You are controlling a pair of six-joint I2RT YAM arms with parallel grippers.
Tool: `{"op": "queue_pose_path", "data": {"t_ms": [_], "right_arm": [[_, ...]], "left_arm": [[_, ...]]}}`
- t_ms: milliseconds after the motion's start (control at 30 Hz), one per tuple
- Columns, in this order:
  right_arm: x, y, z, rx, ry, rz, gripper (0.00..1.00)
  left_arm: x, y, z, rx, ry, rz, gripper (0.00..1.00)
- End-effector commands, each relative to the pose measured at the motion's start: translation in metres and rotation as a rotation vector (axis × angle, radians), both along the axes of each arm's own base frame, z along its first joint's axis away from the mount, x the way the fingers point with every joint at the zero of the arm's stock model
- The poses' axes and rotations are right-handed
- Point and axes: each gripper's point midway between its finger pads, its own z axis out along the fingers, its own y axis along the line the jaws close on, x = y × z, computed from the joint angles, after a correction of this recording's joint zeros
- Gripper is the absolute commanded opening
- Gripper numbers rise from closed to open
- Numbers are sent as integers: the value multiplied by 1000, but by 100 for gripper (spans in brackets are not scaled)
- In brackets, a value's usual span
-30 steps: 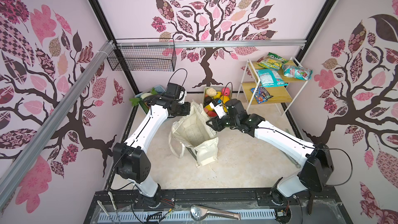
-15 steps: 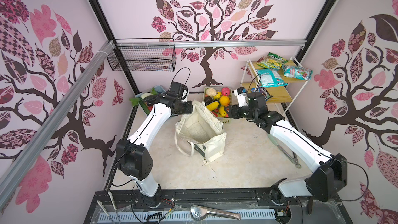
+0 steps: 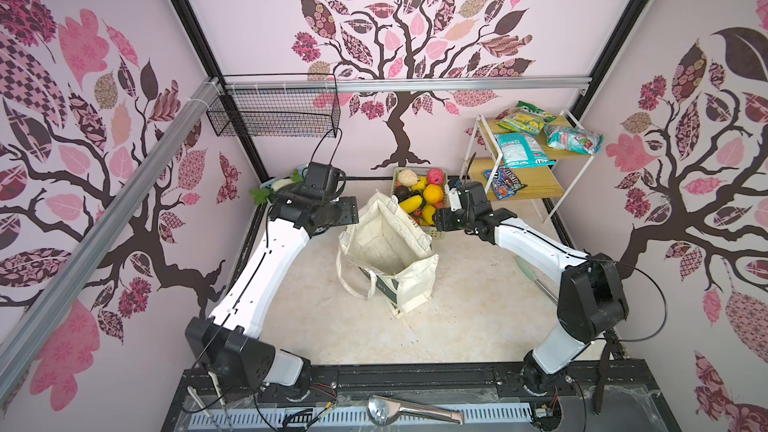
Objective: Place the food into the grocery bag and tie it
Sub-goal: 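Hold bag rim with left gripper while right grasps a long yellow fruit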
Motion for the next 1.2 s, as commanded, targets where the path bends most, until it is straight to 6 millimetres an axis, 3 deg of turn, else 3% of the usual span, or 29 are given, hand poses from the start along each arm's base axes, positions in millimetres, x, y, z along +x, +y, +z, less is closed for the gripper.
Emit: {"op": "queue_pose_path", "data": {"t_ms": [0, 67, 233, 567, 767, 967, 1167], "right_arm": [[15, 3, 7, -6, -35, -20, 74], [17, 3, 5, -13, -35, -23, 74], [26, 1, 1, -35, -40, -40, 76], [33, 2, -6, -28, -35, -59, 77], [34, 3, -9, -33, -30, -57, 76], [42, 4, -10, -46, -29, -68, 76], [52, 7, -11, -52, -14, -95, 76]], "left_arm": [[-30, 0, -23, -45, 83, 16, 79], [-44, 4, -29, -59, 97, 37, 78], [-68, -15, -44, -235, 127, 25, 78], [-69, -39, -66, -339, 178, 23, 74], [-69, -41, -76, -309, 185, 48, 43], [-65, -20, -62, -246, 103, 111, 2], [-60, -1, -52, -198, 101, 100, 0]]}}
